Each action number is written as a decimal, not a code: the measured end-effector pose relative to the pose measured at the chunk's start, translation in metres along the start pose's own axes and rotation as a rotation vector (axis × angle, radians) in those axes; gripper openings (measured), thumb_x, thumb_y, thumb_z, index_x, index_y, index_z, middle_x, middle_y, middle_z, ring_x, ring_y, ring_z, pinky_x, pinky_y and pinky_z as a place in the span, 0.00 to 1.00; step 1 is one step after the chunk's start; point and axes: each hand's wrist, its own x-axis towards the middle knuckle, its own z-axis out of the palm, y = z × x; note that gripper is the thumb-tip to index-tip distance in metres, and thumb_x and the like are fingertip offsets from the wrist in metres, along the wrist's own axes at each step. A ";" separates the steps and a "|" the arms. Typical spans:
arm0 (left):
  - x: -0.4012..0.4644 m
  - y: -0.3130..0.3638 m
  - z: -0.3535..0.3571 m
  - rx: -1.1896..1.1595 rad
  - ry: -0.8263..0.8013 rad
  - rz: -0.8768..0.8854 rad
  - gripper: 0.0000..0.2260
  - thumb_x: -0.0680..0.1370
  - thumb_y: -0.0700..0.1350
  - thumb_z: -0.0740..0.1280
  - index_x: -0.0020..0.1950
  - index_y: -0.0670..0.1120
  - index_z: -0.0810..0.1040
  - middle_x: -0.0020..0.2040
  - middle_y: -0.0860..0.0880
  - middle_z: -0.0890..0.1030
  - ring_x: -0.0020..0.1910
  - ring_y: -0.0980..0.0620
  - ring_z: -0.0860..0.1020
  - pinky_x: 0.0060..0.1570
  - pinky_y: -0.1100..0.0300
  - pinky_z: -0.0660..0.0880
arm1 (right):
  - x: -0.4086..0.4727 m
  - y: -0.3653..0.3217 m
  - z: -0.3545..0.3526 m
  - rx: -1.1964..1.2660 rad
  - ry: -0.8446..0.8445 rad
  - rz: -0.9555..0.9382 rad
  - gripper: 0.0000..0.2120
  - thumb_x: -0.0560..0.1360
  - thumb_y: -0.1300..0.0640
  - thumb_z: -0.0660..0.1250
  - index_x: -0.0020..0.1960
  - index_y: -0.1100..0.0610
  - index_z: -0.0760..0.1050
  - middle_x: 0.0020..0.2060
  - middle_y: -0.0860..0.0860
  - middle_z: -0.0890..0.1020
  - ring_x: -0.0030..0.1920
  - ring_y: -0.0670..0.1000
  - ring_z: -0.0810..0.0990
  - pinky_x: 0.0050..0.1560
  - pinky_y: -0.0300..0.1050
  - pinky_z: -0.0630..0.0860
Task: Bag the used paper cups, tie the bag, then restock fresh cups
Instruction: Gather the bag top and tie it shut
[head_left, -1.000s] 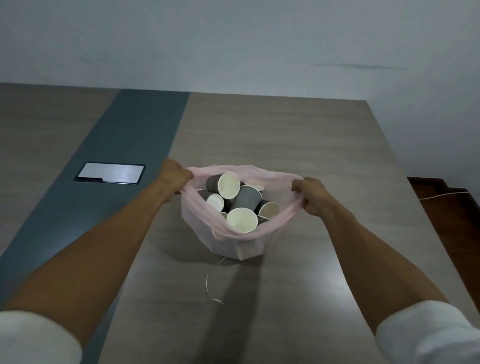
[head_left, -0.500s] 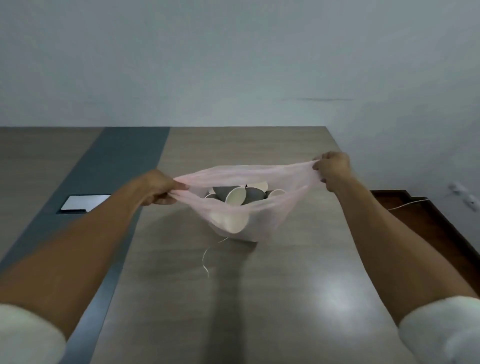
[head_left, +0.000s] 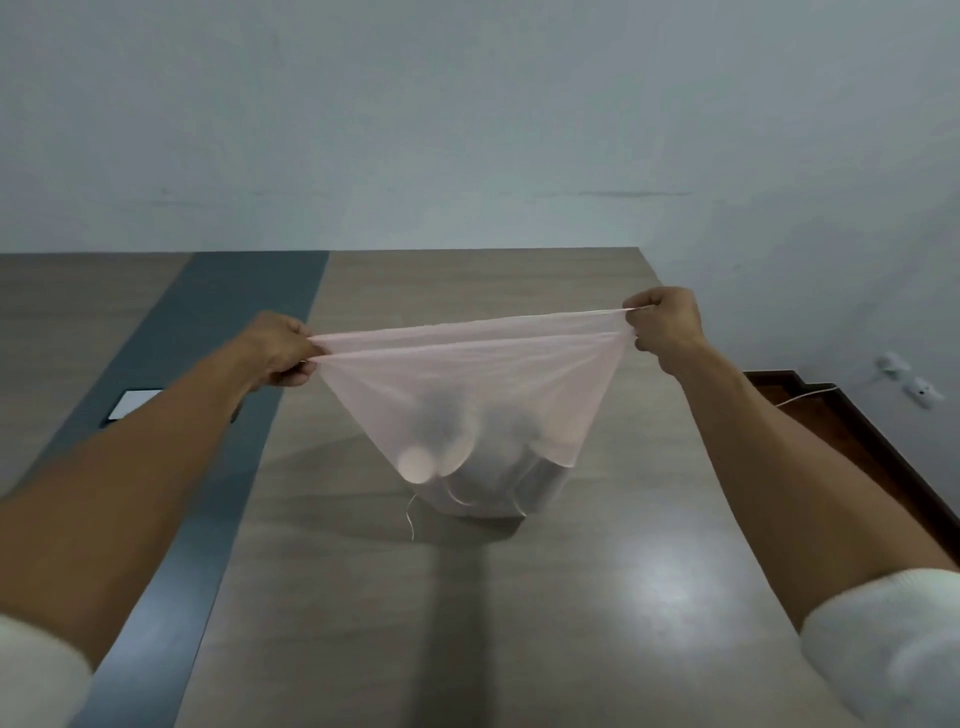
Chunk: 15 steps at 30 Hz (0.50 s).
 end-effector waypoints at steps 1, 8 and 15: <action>0.000 -0.001 -0.004 0.024 -0.044 -0.027 0.02 0.78 0.34 0.70 0.48 0.40 0.80 0.34 0.43 0.78 0.19 0.59 0.75 0.20 0.67 0.75 | -0.001 0.000 -0.001 -0.062 -0.066 -0.009 0.10 0.75 0.70 0.64 0.50 0.63 0.83 0.33 0.56 0.79 0.28 0.53 0.75 0.29 0.43 0.75; -0.005 0.015 -0.020 -0.118 -0.011 0.046 0.08 0.80 0.30 0.65 0.44 0.39 0.81 0.29 0.46 0.78 0.18 0.60 0.74 0.22 0.70 0.74 | -0.007 -0.018 -0.003 -0.054 -0.186 -0.064 0.16 0.76 0.76 0.57 0.53 0.68 0.82 0.33 0.61 0.80 0.24 0.52 0.77 0.26 0.42 0.81; 0.000 0.012 -0.030 -0.158 0.035 0.059 0.04 0.78 0.31 0.69 0.49 0.37 0.82 0.26 0.47 0.80 0.19 0.59 0.76 0.22 0.69 0.75 | -0.003 -0.024 -0.005 0.008 -0.166 -0.054 0.13 0.77 0.77 0.59 0.54 0.70 0.80 0.33 0.60 0.78 0.20 0.47 0.77 0.24 0.41 0.80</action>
